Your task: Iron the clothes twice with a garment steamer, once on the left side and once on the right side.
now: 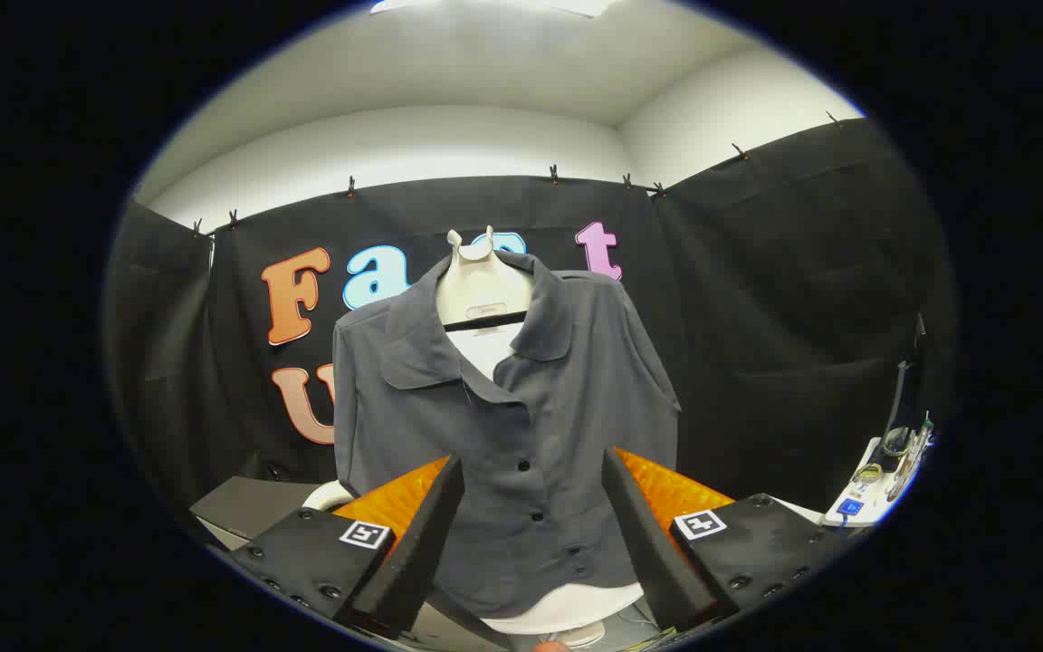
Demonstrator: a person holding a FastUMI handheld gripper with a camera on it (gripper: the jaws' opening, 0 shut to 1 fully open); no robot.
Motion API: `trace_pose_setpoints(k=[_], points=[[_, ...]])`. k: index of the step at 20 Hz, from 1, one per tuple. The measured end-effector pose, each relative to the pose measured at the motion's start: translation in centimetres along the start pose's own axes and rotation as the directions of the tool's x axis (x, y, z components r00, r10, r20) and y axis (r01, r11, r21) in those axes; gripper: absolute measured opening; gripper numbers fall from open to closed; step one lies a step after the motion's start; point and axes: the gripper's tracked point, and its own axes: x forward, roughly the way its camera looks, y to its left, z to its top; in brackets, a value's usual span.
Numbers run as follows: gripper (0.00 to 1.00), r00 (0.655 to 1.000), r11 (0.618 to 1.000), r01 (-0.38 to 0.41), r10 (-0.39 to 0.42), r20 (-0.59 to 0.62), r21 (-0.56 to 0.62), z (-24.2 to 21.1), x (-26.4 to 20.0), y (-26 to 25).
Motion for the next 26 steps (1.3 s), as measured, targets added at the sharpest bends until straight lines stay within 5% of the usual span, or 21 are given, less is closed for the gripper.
trace_pose_setpoints(k=[16, 26], points=[[0.98, 0.998, 0.998, 0.062, -0.062, -0.023, 0.008, -0.8, -1.1, 0.7], [0.98, 0.994, 0.999, -0.047, 0.045, -0.102, -0.012, -1.8, 1.3, 6.2]])
